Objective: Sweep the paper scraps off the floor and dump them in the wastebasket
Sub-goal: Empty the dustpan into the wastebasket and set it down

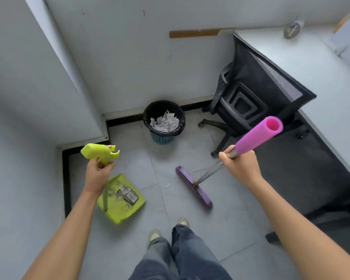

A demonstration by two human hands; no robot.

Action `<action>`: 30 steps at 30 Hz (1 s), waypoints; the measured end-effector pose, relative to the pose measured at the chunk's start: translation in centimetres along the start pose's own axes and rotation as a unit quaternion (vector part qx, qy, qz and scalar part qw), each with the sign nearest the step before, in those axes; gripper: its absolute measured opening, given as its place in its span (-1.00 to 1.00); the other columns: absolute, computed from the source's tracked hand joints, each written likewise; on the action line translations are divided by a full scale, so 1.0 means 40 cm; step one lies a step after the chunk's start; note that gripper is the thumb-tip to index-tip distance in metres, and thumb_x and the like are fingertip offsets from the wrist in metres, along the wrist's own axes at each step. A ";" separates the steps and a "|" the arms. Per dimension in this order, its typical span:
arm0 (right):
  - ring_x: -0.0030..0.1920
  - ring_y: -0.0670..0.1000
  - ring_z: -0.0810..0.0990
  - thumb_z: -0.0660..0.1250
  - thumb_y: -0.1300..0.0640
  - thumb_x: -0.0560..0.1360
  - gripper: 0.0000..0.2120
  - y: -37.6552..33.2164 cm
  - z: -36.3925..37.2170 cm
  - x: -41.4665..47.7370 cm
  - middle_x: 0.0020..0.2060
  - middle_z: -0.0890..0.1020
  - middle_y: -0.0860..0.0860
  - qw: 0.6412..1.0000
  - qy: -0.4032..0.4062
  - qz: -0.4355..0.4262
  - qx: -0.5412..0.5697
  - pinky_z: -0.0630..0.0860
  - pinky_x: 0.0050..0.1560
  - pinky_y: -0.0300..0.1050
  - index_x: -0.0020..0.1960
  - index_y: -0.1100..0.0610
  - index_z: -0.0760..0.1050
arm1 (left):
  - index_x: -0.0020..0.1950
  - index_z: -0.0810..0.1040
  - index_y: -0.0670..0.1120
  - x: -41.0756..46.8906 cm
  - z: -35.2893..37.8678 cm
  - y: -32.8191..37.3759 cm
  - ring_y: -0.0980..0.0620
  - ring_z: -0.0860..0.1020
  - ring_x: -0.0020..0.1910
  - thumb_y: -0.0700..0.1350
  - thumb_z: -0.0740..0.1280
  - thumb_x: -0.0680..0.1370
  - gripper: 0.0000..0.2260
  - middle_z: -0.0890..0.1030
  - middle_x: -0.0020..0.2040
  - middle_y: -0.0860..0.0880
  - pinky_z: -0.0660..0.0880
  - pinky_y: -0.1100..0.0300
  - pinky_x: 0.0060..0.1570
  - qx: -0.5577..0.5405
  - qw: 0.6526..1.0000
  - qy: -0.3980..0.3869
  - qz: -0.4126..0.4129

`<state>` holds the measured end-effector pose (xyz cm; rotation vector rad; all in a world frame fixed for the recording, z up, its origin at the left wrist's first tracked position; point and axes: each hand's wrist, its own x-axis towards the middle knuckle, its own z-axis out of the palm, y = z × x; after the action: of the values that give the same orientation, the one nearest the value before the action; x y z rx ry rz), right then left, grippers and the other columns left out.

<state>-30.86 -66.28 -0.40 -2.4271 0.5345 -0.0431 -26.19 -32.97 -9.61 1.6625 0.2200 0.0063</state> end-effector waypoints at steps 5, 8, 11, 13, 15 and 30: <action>-0.39 0.07 0.35 0.30 0.22 0.37 -0.75 -0.027 0.034 -0.029 -0.37 0.52 0.35 1.000 -0.019 -0.009 -0.017 0.41 -0.37 -0.02 -0.26 0.45 0.41 | -0.06 0.42 0.07 -0.035 -0.035 -0.074 0.20 0.39 -0.23 -0.52 0.20 0.50 -0.56 0.43 -0.21 0.09 0.33 0.44 -0.24 -0.040 0.996 0.050 -0.066; -0.39 0.11 0.36 0.30 0.21 0.36 -0.75 -0.047 0.059 -0.053 -0.39 0.52 0.34 0.999 -0.036 -0.030 -0.026 0.48 -0.32 0.06 -0.27 0.44 0.43 | -0.11 0.41 0.06 -0.035 -0.029 -0.078 0.23 0.41 -0.26 -0.53 0.20 0.49 -0.55 0.44 -0.22 0.09 0.32 0.38 -0.22 -0.067 0.992 0.062 -0.088; -0.39 0.17 0.37 0.31 0.23 0.37 -0.75 -0.070 0.070 -0.076 -0.41 0.52 0.35 0.998 -0.027 -0.054 -0.019 0.46 -0.30 0.05 -0.29 0.45 0.43 | -0.22 0.48 0.05 -0.058 -0.016 -0.102 0.24 0.44 -0.29 -0.55 0.21 0.47 -0.54 0.50 -0.29 0.12 0.33 0.23 -0.15 -0.072 0.989 0.054 -0.117; -0.40 0.11 0.33 0.31 0.23 0.38 -0.72 -0.080 0.072 -0.083 -0.43 0.50 0.36 0.998 -0.011 -0.050 0.022 0.45 -0.30 0.06 -0.31 0.47 0.41 | -0.19 0.51 0.05 -0.080 -0.012 -0.113 0.19 0.50 -0.25 -0.56 0.20 0.46 -0.52 0.51 -0.25 0.05 0.37 0.18 -0.08 -0.064 0.989 0.031 -0.127; -0.39 0.06 0.32 0.33 0.19 0.38 -0.67 -0.082 0.074 -0.082 -0.44 0.48 0.38 0.997 -0.007 -0.036 0.073 0.48 -0.27 0.12 -0.32 0.49 0.39 | -0.04 0.48 0.04 -0.096 -0.017 -0.116 0.28 0.59 -0.20 -0.59 0.16 0.45 -0.50 0.59 -0.18 0.10 0.46 0.39 -0.10 -0.069 0.990 0.001 -0.127; -0.26 0.40 0.56 0.35 0.15 0.38 -0.79 -0.045 -0.172 -0.043 -0.43 0.62 0.20 0.980 0.066 -0.102 0.156 0.55 -0.19 0.24 -0.44 0.07 0.57 | -0.11 0.52 0.00 -0.047 -0.075 -0.050 0.23 0.52 -0.16 -0.67 0.08 0.39 -0.43 0.63 -0.32 0.26 0.40 0.38 -0.16 -0.030 0.996 -0.019 -0.086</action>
<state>-32.89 -68.40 6.30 -2.1703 0.3075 -0.3522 -28.72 -30.11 -11.01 1.5780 0.3305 -0.1477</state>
